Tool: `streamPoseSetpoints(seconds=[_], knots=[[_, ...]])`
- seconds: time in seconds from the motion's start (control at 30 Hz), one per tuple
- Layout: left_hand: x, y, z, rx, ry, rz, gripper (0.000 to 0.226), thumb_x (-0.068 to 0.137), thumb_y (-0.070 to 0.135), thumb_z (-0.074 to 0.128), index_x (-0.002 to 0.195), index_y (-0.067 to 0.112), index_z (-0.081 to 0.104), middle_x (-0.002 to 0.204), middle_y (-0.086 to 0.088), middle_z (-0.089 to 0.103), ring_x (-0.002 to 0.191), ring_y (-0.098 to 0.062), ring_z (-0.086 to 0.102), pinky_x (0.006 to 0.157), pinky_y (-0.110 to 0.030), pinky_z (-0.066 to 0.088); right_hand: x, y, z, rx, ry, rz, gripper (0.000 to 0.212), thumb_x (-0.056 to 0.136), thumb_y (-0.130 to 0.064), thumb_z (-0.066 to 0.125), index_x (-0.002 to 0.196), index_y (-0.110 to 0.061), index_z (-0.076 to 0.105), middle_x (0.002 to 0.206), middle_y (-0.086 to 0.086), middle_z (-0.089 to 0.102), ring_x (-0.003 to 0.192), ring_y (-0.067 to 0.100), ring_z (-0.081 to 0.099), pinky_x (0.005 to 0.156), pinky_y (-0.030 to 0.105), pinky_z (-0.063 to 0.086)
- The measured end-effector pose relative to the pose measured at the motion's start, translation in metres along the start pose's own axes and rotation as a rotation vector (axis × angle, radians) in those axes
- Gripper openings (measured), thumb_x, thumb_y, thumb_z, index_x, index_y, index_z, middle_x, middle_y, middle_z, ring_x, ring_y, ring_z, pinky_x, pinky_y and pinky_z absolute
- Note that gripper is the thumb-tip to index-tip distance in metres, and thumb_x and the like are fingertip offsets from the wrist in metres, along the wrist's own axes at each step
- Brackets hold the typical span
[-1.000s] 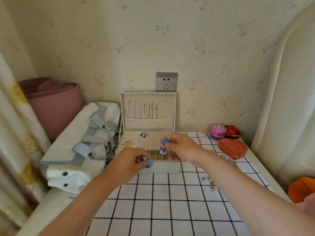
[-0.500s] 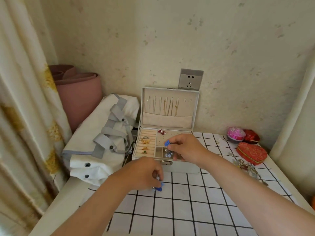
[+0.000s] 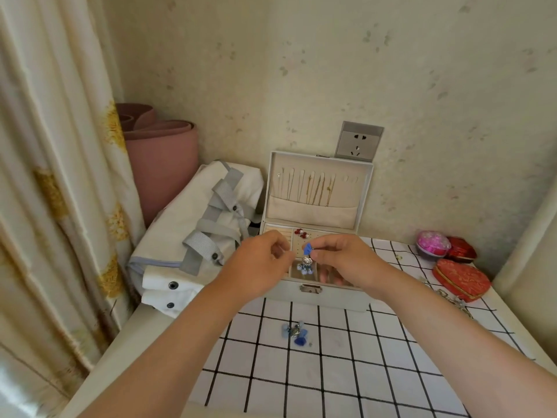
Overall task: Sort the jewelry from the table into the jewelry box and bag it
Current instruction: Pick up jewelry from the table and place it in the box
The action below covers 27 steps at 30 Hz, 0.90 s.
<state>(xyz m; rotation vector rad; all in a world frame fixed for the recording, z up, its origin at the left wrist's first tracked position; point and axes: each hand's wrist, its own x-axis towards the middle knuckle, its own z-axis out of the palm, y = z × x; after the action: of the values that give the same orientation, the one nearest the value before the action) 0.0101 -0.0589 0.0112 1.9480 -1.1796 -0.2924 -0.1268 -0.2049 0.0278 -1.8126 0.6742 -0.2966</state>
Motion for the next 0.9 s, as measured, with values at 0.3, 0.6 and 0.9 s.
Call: streamPoseSetpoints(seconds=[0.3, 0.6, 0.9], knots=[[0.007, 0.005, 0.013, -0.319, -0.085, -0.079, 0.012, 0.083, 0.021, 0.076, 0.093, 0.028, 0.075, 0.084, 0.006, 0.076, 0.084, -0.014, 0.071, 0.085, -0.033, 0.057, -0.005, -0.009, 0.002, 0.064, 0.033, -0.074, 0.017, 0.089, -0.010, 0.073, 0.106, -0.012, 0.073, 0.089, 0.013, 0.075, 0.055, 0.017, 0.063, 0.043, 0.024, 0.042], [0.013, -0.001, 0.011, -0.168, 0.091, -0.024, 0.016, 0.081, 0.023, 0.078, 0.075, 0.037, 0.072, 0.074, 0.018, 0.070, 0.062, 0.006, 0.057, 0.066, -0.026, 0.051, 0.001, -0.016, -0.004, -0.122, -0.032, -0.128, 0.009, 0.092, -0.025, 0.070, 0.088, -0.024, 0.077, 0.093, 0.015, 0.074, 0.069, 0.019, 0.064, 0.049, 0.024, 0.042], [0.021, 0.001, 0.017, -0.186, 0.044, -0.005, 0.018, 0.082, 0.020, 0.078, 0.079, 0.036, 0.071, 0.079, 0.013, 0.073, 0.078, -0.003, 0.068, 0.082, -0.037, 0.058, 0.008, -0.002, -0.006, -0.253, 0.009, -0.252, 0.016, 0.089, -0.010, 0.073, 0.098, -0.022, 0.079, 0.086, -0.006, 0.076, 0.061, 0.011, 0.062, 0.057, 0.017, 0.051]])
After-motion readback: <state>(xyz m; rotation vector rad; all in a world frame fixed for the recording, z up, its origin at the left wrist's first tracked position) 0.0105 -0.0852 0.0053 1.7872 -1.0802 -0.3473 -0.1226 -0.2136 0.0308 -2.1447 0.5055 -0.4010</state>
